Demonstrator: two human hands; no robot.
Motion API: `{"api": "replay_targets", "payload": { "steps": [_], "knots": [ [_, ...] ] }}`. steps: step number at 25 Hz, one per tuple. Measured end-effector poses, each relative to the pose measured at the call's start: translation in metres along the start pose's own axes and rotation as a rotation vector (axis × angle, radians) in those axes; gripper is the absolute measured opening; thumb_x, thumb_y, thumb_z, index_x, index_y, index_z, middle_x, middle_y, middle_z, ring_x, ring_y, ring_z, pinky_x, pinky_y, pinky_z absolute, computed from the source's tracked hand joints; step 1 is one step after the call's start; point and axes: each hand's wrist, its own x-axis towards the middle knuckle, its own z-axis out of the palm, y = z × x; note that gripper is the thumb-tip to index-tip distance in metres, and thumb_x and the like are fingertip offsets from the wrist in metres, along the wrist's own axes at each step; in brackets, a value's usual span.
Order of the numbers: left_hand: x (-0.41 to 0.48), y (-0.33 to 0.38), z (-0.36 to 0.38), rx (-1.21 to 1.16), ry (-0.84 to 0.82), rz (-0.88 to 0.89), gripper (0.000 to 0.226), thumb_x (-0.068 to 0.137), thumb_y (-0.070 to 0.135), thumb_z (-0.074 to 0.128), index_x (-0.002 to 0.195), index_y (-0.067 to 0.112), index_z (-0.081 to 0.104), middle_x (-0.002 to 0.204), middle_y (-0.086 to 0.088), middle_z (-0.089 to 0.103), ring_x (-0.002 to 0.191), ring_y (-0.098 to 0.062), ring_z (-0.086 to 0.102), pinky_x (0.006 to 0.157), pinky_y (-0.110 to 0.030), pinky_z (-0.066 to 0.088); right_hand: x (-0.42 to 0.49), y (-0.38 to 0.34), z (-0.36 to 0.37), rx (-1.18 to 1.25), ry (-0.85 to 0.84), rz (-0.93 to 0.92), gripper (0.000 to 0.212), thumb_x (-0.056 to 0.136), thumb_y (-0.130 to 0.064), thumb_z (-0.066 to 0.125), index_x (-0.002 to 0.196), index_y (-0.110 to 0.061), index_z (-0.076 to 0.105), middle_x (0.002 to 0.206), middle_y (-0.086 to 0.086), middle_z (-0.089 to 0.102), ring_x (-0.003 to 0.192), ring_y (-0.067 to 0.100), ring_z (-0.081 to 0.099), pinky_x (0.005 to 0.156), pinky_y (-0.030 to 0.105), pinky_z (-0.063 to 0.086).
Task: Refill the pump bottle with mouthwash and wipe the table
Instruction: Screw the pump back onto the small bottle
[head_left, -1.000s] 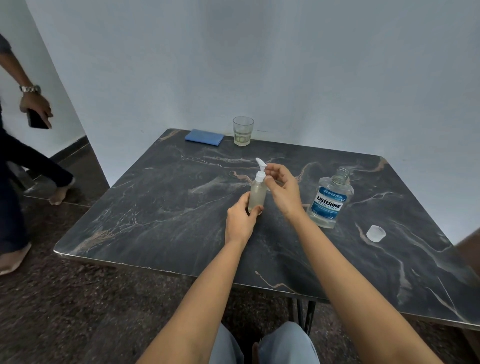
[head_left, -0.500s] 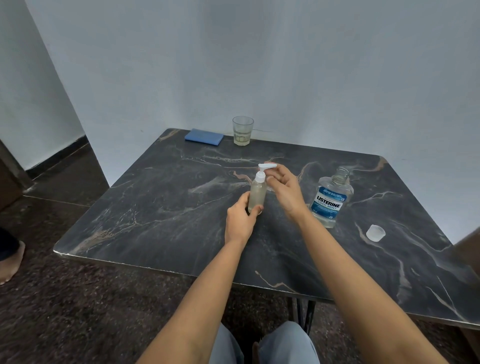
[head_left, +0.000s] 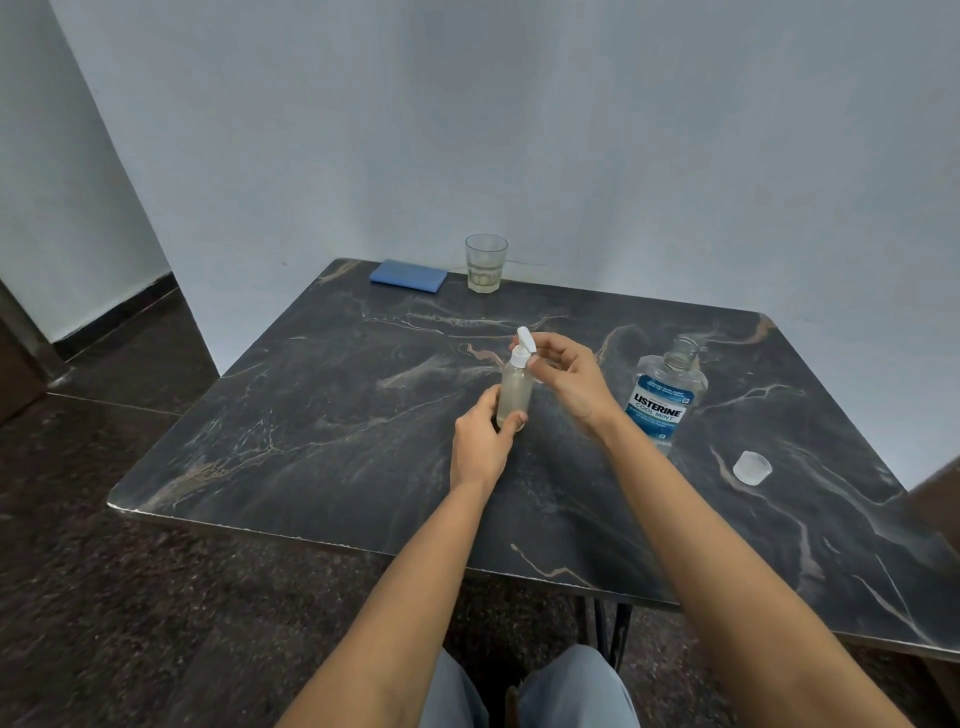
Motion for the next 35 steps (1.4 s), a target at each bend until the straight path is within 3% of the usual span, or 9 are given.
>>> {"api": "replay_targets", "payload": {
  "steps": [3, 7, 9, 15, 19, 21, 27, 32, 35],
  "knots": [
    [0.0, -0.001, 0.0, -0.01, 0.006, 0.006, 0.038, 0.089, 0.029, 0.065, 0.126, 0.027, 0.056, 0.104, 0.013, 0.064, 0.091, -0.004, 0.059, 0.078, -0.021, 0.048, 0.003, -0.001, -0.004, -0.03, -0.059, 0.018, 0.03, 0.092, -0.003, 0.055, 0.119, -0.015, 0.061, 0.12, 0.0, 0.066, 0.118, 0.015, 0.057, 0.106, 0.042, 0.042],
    [0.0, -0.001, 0.0, -0.02, 0.008, 0.01, 0.039, 0.089, 0.03, 0.065, 0.126, 0.026, 0.056, 0.108, 0.006, 0.067, 0.095, -0.008, 0.061, 0.082, -0.025, 0.049, 0.007, -0.01, -0.01, -0.091, -0.22, 0.025, 0.029, 0.094, -0.005, 0.053, 0.121, -0.012, 0.062, 0.121, -0.003, 0.066, 0.117, 0.007, 0.058, 0.097, 0.023, 0.047],
    [0.0, -0.001, 0.0, -0.015, 0.006, 0.006, 0.04, 0.089, 0.03, 0.065, 0.127, 0.025, 0.055, 0.109, 0.006, 0.067, 0.096, -0.008, 0.06, 0.08, -0.022, 0.047, 0.008, -0.013, -0.011, -0.103, -0.189, 0.01, 0.027, 0.092, -0.004, 0.058, 0.117, -0.009, 0.065, 0.113, -0.002, 0.07, 0.109, 0.007, 0.063, 0.091, 0.02, 0.05],
    [0.001, -0.001, 0.001, 0.015, -0.001, -0.007, 0.04, 0.088, 0.031, 0.066, 0.126, 0.027, 0.055, 0.107, 0.005, 0.068, 0.095, -0.009, 0.063, 0.082, -0.028, 0.052, 0.008, -0.005, -0.006, -0.241, -0.013, -0.01, 0.032, 0.08, -0.016, 0.071, 0.112, -0.012, 0.069, 0.108, -0.001, 0.072, 0.104, 0.01, 0.066, 0.098, 0.038, 0.051],
    [0.001, -0.001, 0.001, 0.024, 0.002, -0.006, 0.037, 0.087, 0.031, 0.067, 0.122, 0.028, 0.056, 0.102, 0.007, 0.069, 0.091, -0.009, 0.064, 0.08, -0.03, 0.054, -0.001, -0.011, 0.01, -0.27, 0.17, 0.01, 0.03, 0.082, -0.007, 0.069, 0.113, -0.01, 0.068, 0.11, -0.002, 0.069, 0.1, 0.004, 0.062, 0.092, 0.022, 0.05],
    [0.0, -0.001, 0.001, 0.01, 0.001, -0.007, 0.038, 0.087, 0.031, 0.067, 0.124, 0.029, 0.056, 0.103, 0.007, 0.069, 0.093, -0.008, 0.064, 0.081, -0.029, 0.054, -0.001, -0.012, 0.009, -0.269, 0.148, 0.002, 0.03, 0.084, -0.007, 0.068, 0.114, -0.01, 0.067, 0.114, 0.002, 0.069, 0.102, 0.005, 0.061, 0.09, 0.016, 0.049],
    [0.001, -0.001, 0.001, 0.031, 0.004, 0.003, 0.04, 0.089, 0.032, 0.065, 0.126, 0.028, 0.054, 0.103, 0.006, 0.068, 0.092, -0.01, 0.062, 0.082, -0.03, 0.053, 0.009, -0.019, -0.014, -0.144, -0.234, 0.04, 0.029, 0.093, -0.012, 0.059, 0.122, -0.01, 0.062, 0.122, -0.003, 0.066, 0.115, 0.009, 0.06, 0.096, 0.024, 0.05],
    [0.0, 0.0, 0.001, 0.037, 0.004, -0.005, 0.04, 0.088, 0.031, 0.067, 0.126, 0.028, 0.055, 0.101, 0.005, 0.069, 0.09, -0.009, 0.063, 0.08, -0.028, 0.052, 0.011, -0.011, -0.007, -0.262, -0.098, -0.012, 0.023, 0.089, -0.014, 0.064, 0.112, -0.013, 0.069, 0.108, -0.004, 0.072, 0.106, 0.005, 0.065, 0.105, 0.041, 0.045],
    [0.0, 0.002, 0.001, 0.05, 0.011, -0.012, 0.04, 0.087, 0.03, 0.067, 0.126, 0.026, 0.055, 0.103, 0.006, 0.068, 0.091, -0.009, 0.063, 0.08, -0.027, 0.052, 0.006, -0.006, 0.005, -0.365, 0.068, -0.059, 0.02, 0.089, -0.014, 0.062, 0.108, -0.014, 0.07, 0.104, -0.006, 0.073, 0.095, -0.005, 0.064, 0.119, 0.044, 0.019]
  ]
}}
